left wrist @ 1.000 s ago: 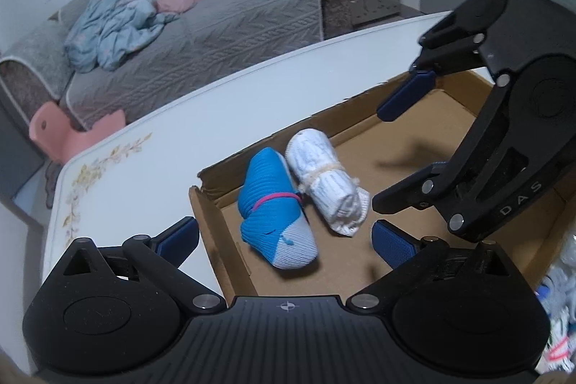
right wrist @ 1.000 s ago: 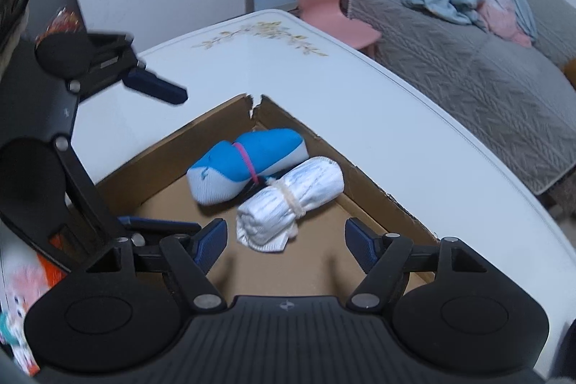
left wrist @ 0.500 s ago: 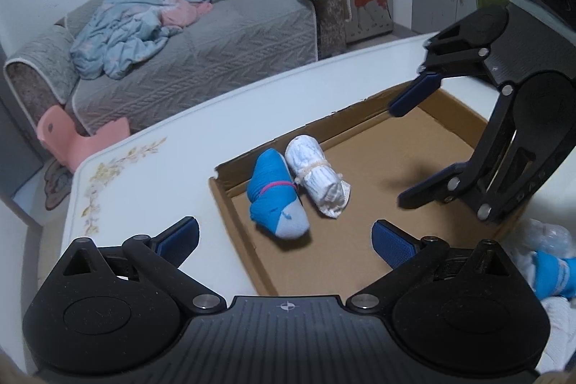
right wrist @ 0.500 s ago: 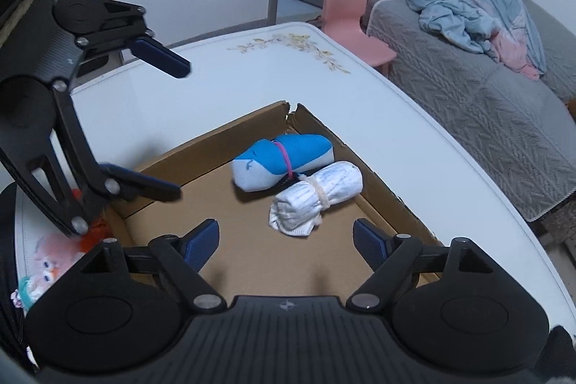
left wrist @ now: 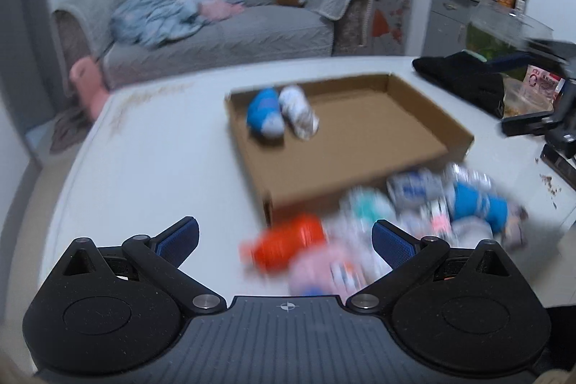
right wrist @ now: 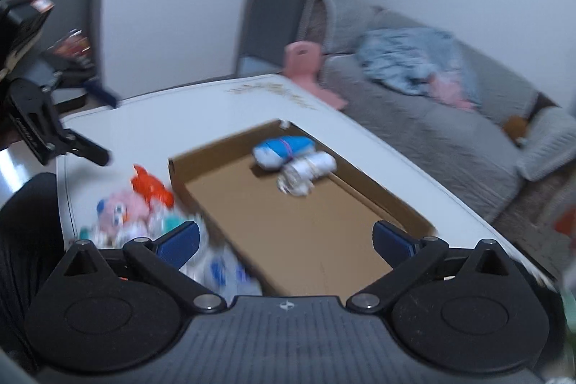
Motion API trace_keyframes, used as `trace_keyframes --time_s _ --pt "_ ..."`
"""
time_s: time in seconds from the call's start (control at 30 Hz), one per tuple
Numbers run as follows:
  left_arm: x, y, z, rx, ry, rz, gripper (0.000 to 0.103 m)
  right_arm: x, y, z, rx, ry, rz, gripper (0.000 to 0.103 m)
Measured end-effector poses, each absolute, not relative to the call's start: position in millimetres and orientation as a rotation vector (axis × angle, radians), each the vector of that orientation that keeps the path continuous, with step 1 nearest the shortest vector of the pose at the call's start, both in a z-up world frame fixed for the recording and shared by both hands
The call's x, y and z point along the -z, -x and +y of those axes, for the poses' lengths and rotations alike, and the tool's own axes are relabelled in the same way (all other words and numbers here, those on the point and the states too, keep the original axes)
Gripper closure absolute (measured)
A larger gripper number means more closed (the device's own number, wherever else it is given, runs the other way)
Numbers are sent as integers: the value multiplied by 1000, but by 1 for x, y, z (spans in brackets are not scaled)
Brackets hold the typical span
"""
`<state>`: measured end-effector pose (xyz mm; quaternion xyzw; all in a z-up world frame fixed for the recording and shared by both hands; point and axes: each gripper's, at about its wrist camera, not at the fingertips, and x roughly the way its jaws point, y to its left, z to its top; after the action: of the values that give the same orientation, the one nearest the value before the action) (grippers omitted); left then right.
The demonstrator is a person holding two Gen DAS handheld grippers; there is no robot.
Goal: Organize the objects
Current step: 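Grasp the white-pink sock bundle with left tool while right tool grasps lilac sock roll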
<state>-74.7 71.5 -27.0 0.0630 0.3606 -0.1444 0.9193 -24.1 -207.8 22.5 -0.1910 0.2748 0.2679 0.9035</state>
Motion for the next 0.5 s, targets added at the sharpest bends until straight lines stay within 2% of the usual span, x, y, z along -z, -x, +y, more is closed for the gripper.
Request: trace_keyframes --time_s 0.2,0.5 --pt "79 132 52 268 -85 791 1 26 104 -246 -413 270 577 1" --pt "111 134 30 225 -125 805 1 77 119 -245 -431 274 597 7"
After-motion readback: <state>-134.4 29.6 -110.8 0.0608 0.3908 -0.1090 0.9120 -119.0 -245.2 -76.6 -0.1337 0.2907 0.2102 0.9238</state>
